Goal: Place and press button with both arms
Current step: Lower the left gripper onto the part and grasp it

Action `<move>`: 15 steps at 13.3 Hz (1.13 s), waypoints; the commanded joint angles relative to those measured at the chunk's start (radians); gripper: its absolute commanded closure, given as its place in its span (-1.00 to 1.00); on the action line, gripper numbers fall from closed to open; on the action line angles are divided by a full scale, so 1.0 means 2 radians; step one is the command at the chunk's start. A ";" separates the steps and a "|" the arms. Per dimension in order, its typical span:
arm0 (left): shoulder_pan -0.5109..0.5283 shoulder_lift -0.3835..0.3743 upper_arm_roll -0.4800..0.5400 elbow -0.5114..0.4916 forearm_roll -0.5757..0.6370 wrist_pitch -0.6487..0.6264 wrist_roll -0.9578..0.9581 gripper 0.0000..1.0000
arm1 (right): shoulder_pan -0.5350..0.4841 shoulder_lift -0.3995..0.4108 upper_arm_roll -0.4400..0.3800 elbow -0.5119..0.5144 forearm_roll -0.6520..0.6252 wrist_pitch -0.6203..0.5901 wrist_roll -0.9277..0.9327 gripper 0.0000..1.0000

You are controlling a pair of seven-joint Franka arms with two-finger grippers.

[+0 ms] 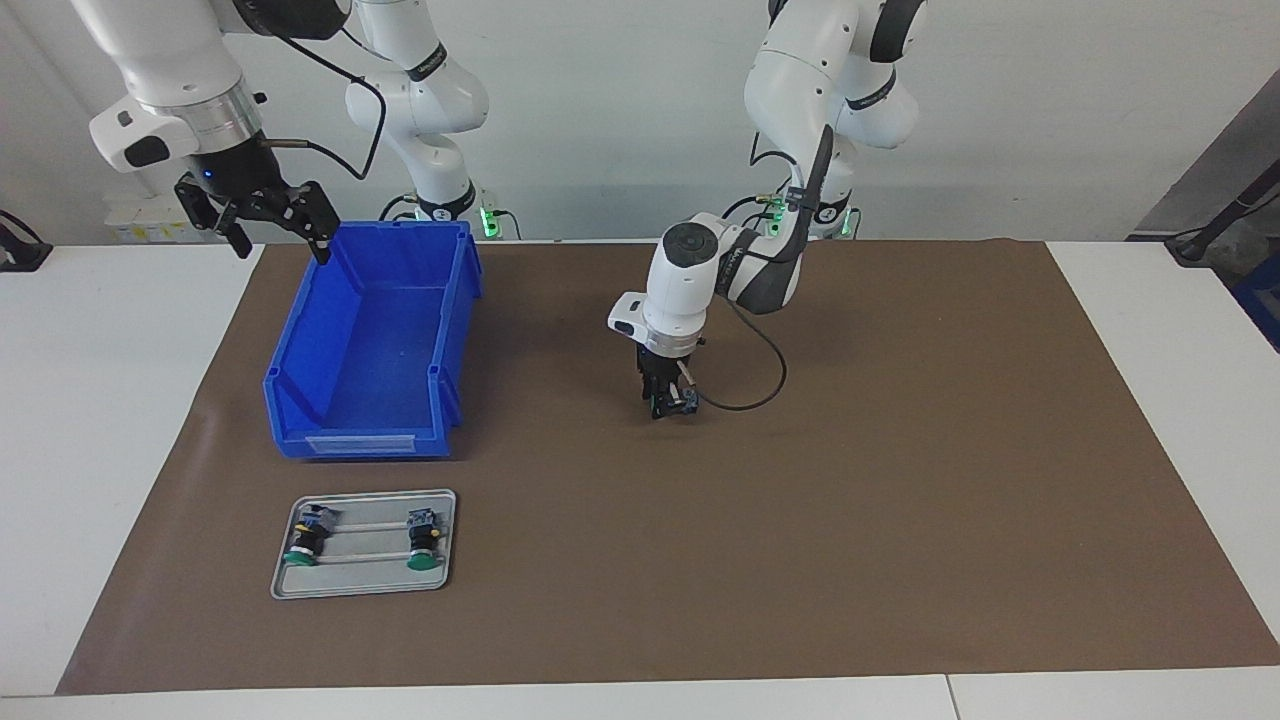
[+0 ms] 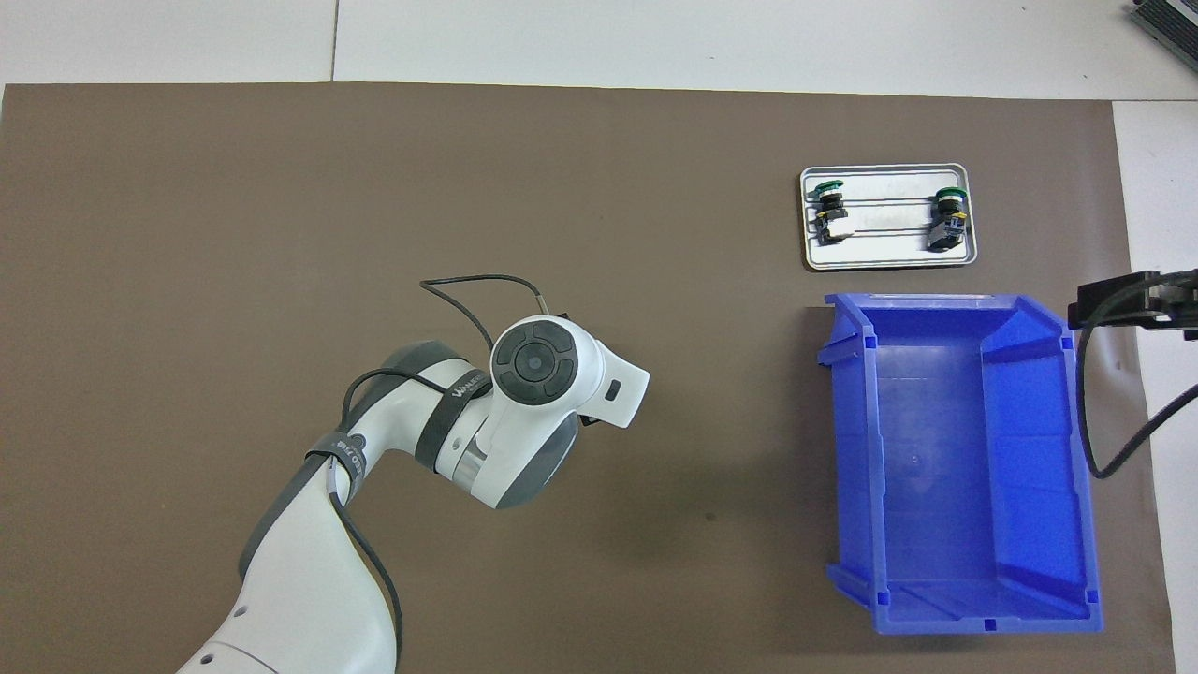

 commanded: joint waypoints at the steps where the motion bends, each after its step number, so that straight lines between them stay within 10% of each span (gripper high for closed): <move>1: 0.008 0.000 0.001 0.018 -0.002 -0.024 0.009 0.76 | -0.002 -0.007 0.001 -0.005 0.012 -0.002 -0.013 -1.00; 6: 0.054 0.002 -0.002 0.039 -0.086 -0.026 0.056 0.76 | 0.023 -0.007 -0.022 -0.005 0.009 -0.003 -0.012 -1.00; 15: 0.133 -0.072 -0.002 -0.052 -0.480 -0.033 0.371 0.87 | 0.041 -0.010 -0.038 -0.005 0.012 -0.002 -0.013 -1.00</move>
